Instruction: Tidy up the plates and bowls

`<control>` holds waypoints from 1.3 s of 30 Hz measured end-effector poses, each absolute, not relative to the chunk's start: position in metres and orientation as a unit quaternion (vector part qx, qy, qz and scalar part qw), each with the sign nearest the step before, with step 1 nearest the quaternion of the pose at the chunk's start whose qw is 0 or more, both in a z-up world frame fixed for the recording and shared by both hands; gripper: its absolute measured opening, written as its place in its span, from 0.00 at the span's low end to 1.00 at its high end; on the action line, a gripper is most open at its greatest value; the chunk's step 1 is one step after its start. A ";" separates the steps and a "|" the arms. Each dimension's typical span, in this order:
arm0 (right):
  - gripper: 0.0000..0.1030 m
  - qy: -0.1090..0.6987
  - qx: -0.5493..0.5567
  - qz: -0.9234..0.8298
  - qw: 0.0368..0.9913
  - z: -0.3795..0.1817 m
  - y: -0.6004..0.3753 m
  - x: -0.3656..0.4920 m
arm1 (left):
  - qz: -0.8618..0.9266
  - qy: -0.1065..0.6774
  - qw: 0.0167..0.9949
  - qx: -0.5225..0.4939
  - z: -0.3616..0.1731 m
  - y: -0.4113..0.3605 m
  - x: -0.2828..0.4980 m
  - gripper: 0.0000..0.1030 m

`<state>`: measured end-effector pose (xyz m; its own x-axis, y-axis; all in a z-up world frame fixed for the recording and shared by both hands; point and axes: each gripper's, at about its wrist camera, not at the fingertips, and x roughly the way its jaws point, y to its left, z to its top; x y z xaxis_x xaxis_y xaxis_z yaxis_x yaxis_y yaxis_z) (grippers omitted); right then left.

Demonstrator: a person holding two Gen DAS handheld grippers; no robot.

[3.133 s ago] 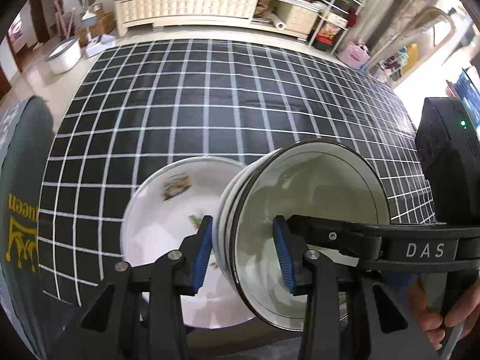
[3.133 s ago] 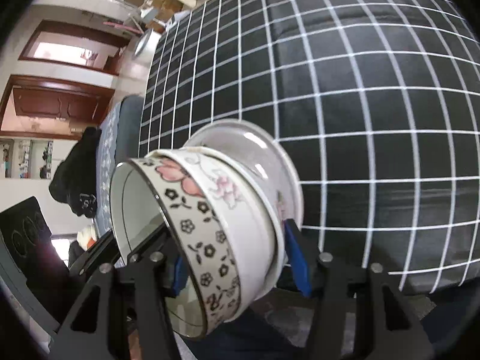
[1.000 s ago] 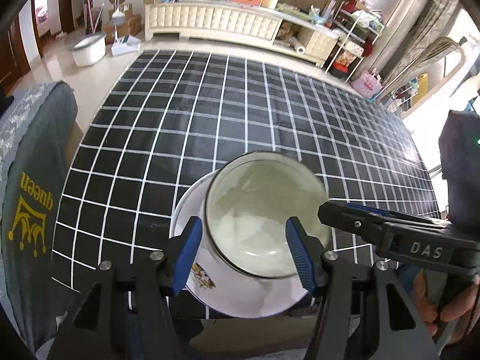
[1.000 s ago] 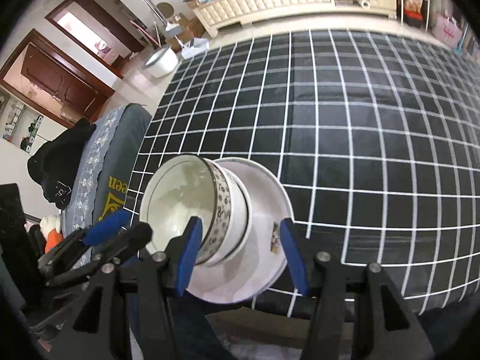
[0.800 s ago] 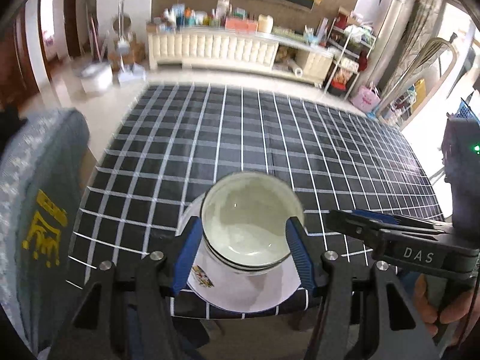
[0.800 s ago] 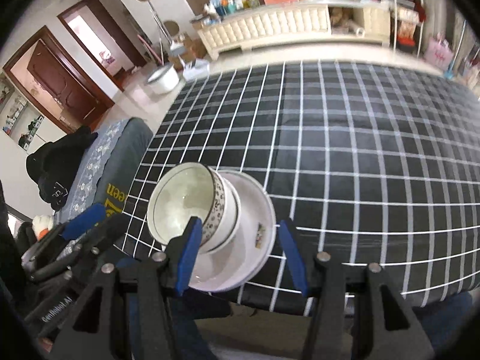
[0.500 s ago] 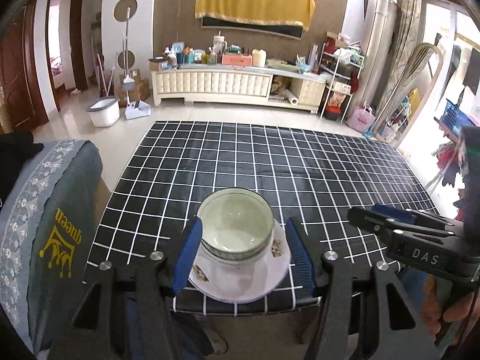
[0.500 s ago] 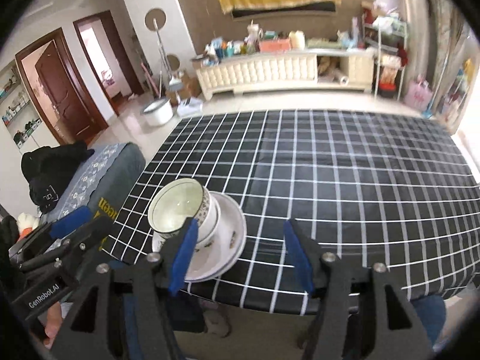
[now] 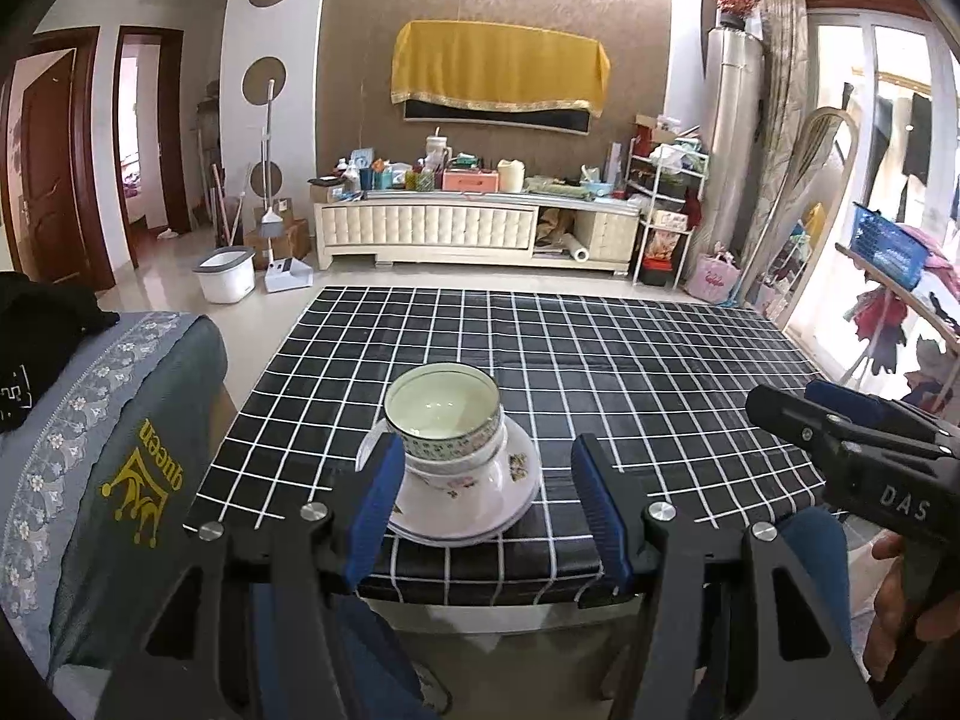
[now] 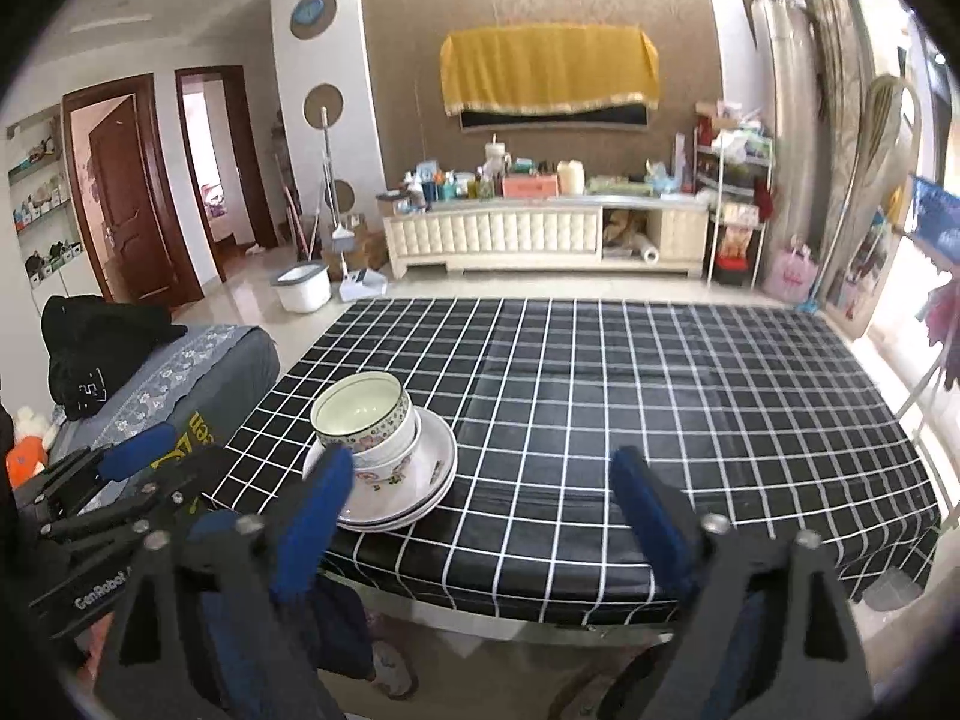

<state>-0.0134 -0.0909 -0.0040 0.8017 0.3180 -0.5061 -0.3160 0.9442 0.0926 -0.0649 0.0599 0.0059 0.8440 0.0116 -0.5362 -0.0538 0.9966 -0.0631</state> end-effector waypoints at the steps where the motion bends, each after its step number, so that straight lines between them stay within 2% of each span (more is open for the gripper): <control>1: 0.92 0.263 -0.002 0.167 0.950 -0.004 -0.091 -0.018 | 0.016 0.278 0.960 -0.038 0.005 0.059 -0.069 0.54; 2: 0.93 0.261 -0.006 0.166 0.951 -0.005 -0.091 -0.021 | 0.015 0.277 0.960 -0.037 0.005 0.058 -0.072 0.56; 3: 0.93 0.260 -0.009 0.164 0.952 -0.007 -0.094 -0.024 | 0.016 0.276 0.960 -0.035 0.004 0.057 -0.074 0.64; 4: 0.93 0.260 -0.011 0.163 0.952 -0.009 -0.096 -0.027 | 0.020 0.273 0.961 -0.033 0.004 0.057 -0.078 0.67; 9: 0.94 0.255 -0.011 0.148 0.956 -0.016 -0.103 -0.040 | 0.022 0.256 0.966 -0.024 0.002 0.052 -0.099 0.79; 11: 1.00 0.250 -0.013 0.150 0.957 -0.019 -0.104 -0.050 | 0.025 0.248 0.968 -0.013 0.003 0.049 -0.105 0.82; 15: 1.00 0.240 -0.025 0.139 0.960 -0.021 -0.104 -0.064 | 0.026 0.240 0.970 0.002 0.002 0.042 -0.115 0.99; 39: 1.00 0.231 -0.013 0.136 0.963 -0.025 -0.114 -0.088 | 0.014 0.215 0.976 0.020 0.002 0.026 -0.148 0.99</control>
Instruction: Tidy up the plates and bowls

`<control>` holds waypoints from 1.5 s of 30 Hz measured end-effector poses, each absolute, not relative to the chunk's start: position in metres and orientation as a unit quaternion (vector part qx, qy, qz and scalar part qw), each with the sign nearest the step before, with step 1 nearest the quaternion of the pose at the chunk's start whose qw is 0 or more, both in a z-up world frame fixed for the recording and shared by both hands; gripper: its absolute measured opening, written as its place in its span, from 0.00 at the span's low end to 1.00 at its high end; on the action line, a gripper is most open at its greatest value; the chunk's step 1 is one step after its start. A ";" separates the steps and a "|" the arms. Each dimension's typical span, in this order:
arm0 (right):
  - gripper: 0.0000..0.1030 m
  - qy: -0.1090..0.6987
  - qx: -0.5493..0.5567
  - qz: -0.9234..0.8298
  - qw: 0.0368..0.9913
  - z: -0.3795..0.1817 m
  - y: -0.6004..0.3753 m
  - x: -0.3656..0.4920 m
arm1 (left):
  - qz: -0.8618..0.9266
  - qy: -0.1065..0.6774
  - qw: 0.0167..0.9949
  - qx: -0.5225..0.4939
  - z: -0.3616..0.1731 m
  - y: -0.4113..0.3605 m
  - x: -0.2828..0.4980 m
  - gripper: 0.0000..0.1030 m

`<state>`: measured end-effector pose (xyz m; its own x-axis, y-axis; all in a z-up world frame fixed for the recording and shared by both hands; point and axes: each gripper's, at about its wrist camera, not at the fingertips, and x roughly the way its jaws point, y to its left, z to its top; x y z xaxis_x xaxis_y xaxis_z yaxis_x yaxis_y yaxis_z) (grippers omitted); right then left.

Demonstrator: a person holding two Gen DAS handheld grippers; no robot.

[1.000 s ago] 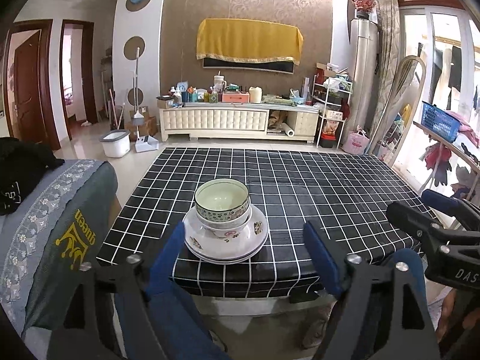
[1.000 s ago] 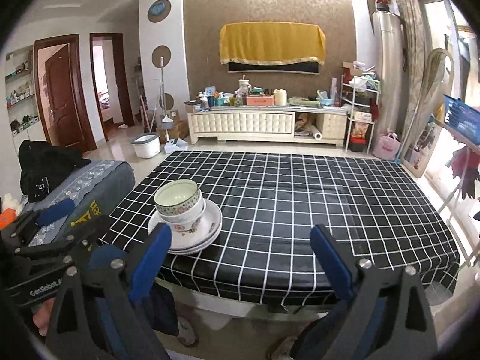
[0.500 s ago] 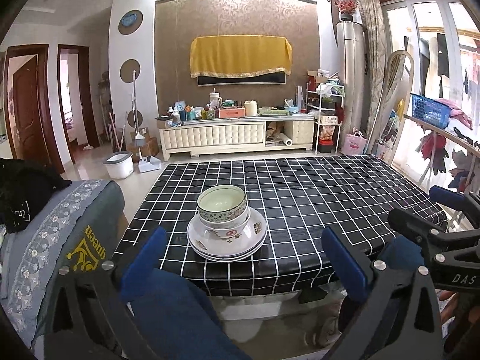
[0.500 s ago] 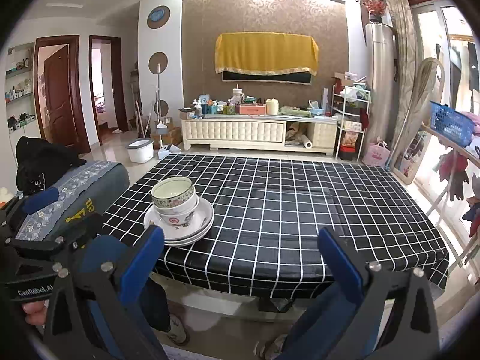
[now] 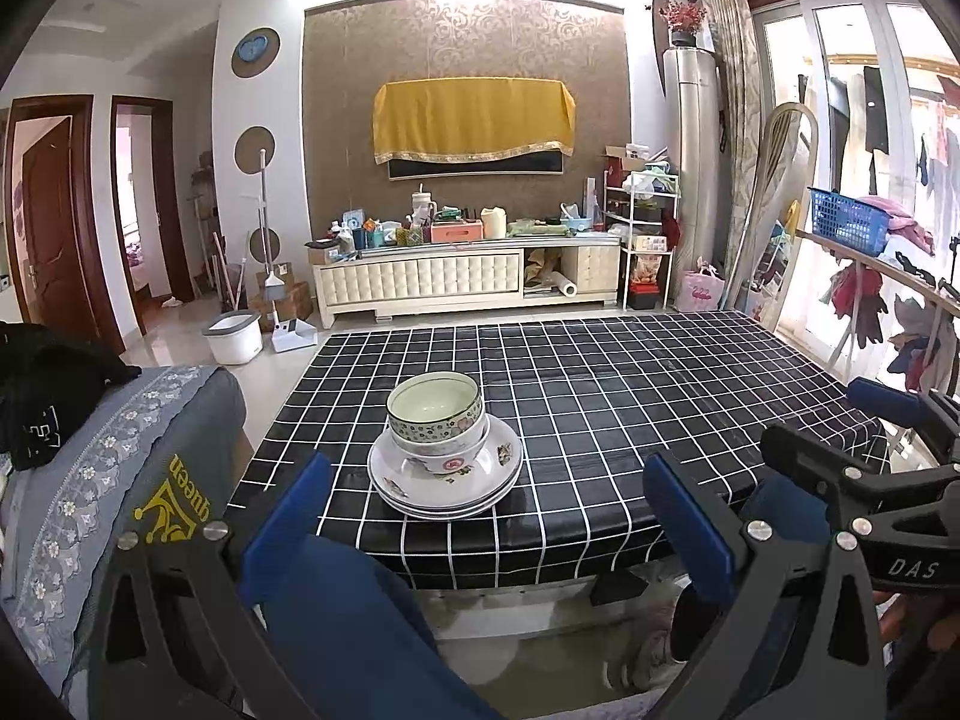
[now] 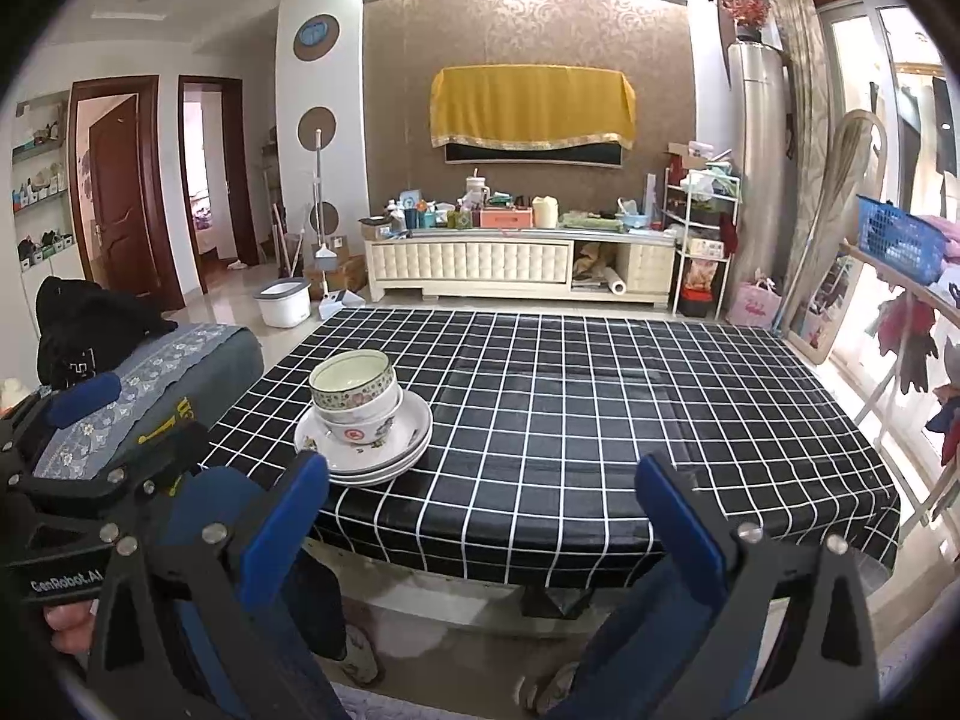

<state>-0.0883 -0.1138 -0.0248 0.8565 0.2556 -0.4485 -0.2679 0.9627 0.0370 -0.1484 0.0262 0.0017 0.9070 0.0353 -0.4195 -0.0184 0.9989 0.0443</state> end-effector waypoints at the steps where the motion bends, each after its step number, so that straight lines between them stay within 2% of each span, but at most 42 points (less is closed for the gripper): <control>1: 1.00 0.231 -0.014 0.135 0.964 -0.025 -0.114 -0.089 | 0.014 0.215 0.976 0.020 0.002 0.025 -0.149 0.99; 45: 1.00 0.235 -0.017 0.131 0.963 -0.029 -0.115 -0.095 | 0.004 0.214 0.976 0.027 0.003 0.023 -0.157 0.99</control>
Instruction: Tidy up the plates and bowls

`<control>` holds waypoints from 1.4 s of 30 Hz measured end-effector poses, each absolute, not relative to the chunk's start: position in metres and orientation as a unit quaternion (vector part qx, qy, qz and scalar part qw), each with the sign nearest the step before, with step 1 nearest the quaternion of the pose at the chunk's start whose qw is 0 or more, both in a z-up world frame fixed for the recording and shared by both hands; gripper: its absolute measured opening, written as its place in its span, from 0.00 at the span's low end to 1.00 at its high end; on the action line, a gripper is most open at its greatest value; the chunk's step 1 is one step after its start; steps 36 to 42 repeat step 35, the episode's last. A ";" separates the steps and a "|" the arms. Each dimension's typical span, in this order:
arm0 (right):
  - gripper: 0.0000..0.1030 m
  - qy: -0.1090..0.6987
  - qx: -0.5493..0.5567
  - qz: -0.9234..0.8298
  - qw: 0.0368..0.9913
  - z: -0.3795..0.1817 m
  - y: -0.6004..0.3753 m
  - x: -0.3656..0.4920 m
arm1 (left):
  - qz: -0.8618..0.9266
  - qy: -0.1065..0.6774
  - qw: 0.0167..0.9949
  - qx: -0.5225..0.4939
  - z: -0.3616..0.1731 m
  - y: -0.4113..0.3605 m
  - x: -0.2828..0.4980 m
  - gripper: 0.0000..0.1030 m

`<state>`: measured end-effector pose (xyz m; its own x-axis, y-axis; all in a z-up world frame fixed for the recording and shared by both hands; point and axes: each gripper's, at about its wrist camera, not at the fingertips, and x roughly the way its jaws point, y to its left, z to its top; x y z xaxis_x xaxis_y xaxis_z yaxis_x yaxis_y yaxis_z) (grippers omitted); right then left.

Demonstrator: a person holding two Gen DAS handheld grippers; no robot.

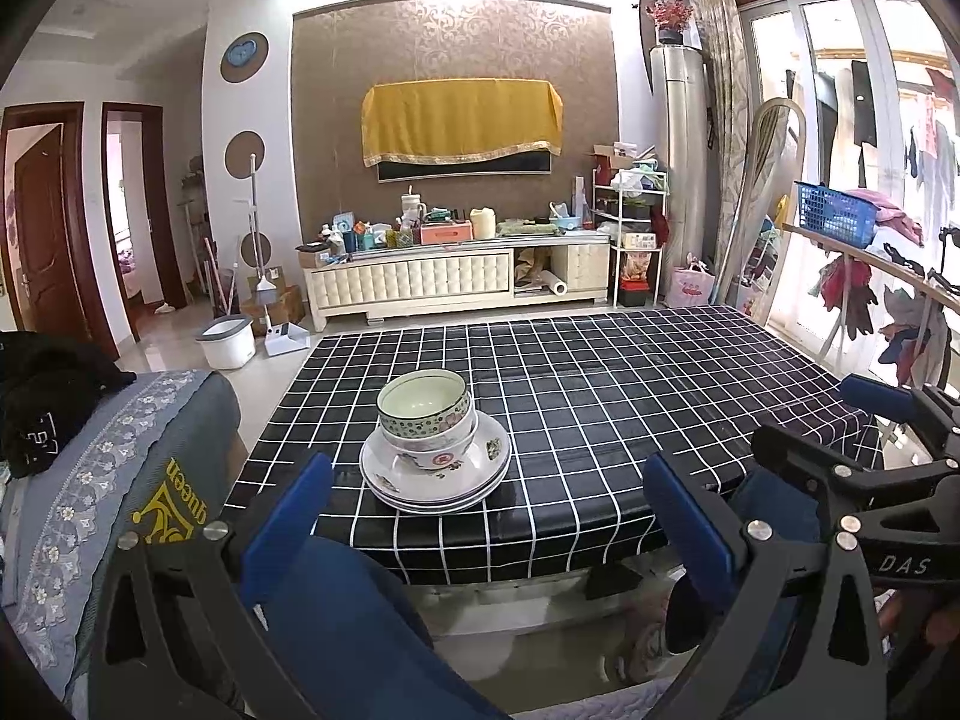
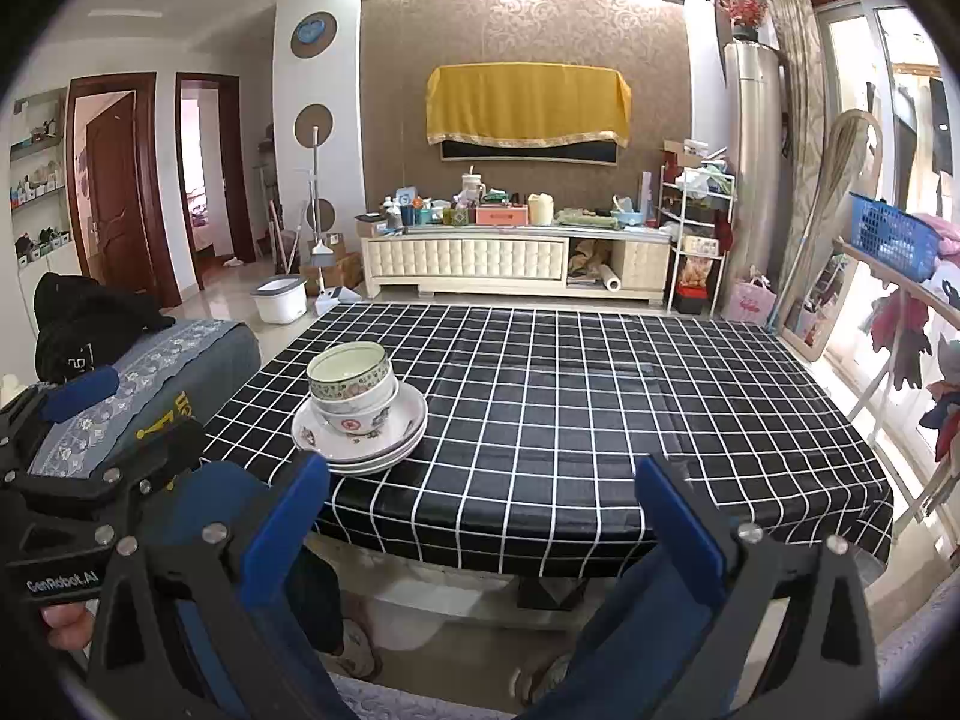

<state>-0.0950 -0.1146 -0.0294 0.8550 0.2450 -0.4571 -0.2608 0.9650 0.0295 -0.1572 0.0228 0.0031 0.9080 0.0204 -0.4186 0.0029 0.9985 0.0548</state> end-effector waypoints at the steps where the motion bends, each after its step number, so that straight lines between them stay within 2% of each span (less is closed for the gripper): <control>1: 1.00 0.235 -0.017 0.132 0.963 -0.029 -0.115 -0.094 | 0.004 0.215 0.976 0.027 0.003 0.023 -0.158 0.99; 42: 1.00 0.242 -0.018 0.132 0.961 -0.030 -0.119 -0.097 | 0.006 0.223 0.975 0.016 -0.001 0.024 -0.162 0.99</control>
